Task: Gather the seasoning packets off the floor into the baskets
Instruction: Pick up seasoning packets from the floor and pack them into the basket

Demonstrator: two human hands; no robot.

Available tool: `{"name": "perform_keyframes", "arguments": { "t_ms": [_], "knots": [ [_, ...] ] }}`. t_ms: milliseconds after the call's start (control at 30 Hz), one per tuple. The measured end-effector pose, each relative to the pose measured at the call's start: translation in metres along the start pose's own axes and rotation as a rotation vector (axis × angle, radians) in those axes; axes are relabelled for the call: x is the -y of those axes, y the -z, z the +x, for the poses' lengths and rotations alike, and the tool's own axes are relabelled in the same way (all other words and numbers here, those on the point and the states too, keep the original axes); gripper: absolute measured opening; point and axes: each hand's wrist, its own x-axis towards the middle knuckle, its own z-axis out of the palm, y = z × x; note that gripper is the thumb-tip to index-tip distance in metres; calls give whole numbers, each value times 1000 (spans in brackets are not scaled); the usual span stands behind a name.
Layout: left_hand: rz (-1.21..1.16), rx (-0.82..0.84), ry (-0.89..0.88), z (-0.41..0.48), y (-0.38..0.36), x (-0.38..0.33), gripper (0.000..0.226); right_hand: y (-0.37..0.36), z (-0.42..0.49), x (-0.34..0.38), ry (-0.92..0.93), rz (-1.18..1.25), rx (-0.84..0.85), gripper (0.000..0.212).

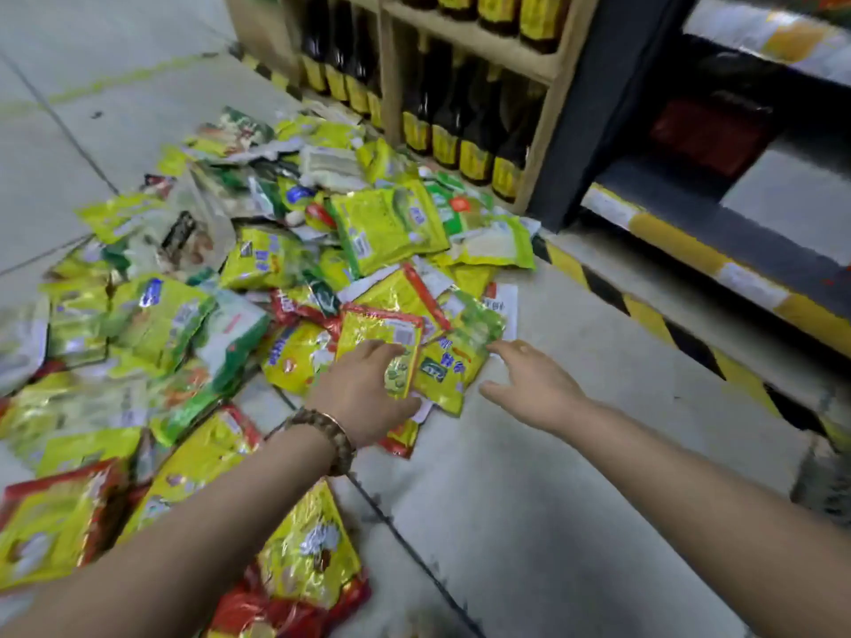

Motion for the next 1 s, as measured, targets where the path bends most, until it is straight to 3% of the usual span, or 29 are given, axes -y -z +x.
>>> {"name": "perform_keyframes", "arguments": {
  "t_ms": [200, 300, 467, 533, 600, 700, 733, 800, 867, 1000],
  "knots": [
    [-82, -24, 179, 15, -42, 72, 65, -74, 75, 37, -92, 324, 81, 47],
    [-131, -48, 249, 30, -54, 93, 62, -101, 105, 56, -189, 539, -32, 18],
    [-307, -135, 316, 47, -66, 110, 52, -129, 123, 76, -295, 833, -230, 20],
    [-446, -199, 345, 47, -71, 115, 51, -136, 117, 75, -217, 969, -210, 8],
    [-596, -247, 380, 44, -77, 117, 58, -133, 107, 67, -79, 1092, -143, 17],
    [-956, -191, 414, 35, -85, 118, 90, -119, 97, 53, 79, 1293, -6, 23],
    [-1083, -150, 410, 32, -88, 117, 90, -115, 96, 51, 96, 1314, 33, 22],
    [-1309, -77, 388, 27, -100, 110, 65, -109, 96, 52, 126, 1268, 119, 22],
    [-1430, -90, 419, 22, -112, 100, 49, -103, 103, 58, 147, 1036, 137, 20],
    [-1519, -249, 678, 14, -132, 95, 21, -71, 144, 70, 261, 308, -154, 42]
  ]
}}
